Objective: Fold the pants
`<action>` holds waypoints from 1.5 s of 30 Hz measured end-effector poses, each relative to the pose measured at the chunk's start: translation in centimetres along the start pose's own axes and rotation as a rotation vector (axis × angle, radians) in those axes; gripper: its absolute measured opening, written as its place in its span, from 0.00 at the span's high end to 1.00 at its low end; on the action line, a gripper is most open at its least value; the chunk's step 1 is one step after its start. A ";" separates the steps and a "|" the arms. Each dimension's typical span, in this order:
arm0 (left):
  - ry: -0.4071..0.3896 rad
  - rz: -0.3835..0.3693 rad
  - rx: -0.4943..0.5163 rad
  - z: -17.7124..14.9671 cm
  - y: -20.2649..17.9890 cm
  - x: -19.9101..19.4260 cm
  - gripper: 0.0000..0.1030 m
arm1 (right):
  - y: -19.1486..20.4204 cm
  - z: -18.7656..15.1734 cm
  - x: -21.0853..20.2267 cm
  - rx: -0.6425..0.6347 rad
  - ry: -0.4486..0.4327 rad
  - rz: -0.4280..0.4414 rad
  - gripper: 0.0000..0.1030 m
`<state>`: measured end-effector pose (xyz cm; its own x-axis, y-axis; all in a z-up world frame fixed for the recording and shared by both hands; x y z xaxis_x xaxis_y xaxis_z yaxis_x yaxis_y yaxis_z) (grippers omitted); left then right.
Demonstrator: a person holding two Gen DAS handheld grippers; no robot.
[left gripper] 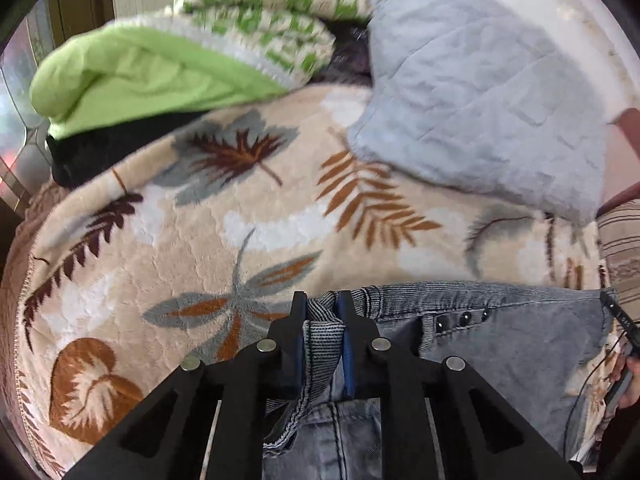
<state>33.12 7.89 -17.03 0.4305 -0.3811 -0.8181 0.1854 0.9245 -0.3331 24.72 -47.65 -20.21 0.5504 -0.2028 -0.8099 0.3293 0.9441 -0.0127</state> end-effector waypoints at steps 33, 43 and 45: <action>0.121 0.106 0.206 -24.2 -3.2 -14.6 0.76 | -12.9 -24.2 -20.4 -0.052 0.258 0.092 0.28; -0.038 0.149 0.193 -22.4 -3.8 -18.5 0.76 | -12.1 -21.3 -12.5 0.198 0.346 0.102 0.47; -0.040 0.125 0.191 -22.4 -3.8 -18.4 0.76 | -11.6 -21.7 -10.5 0.196 0.391 0.070 0.51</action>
<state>4.68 11.56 -11.17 0.4947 -0.2677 -0.8268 0.2909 0.9475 -0.1327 -1.53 -50.81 -24.33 0.2569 0.0090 -0.9664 0.4617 0.8773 0.1309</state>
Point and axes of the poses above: each gripper's, at about its wrist camera, not at the fingertips, and x roughly the way its jaws point, y to its left, z to its top, the point moved 2 cm from there along x, roughly the way its jaws point, and after that the axes turned 11 degrees about -z, right-handed, at the moved point
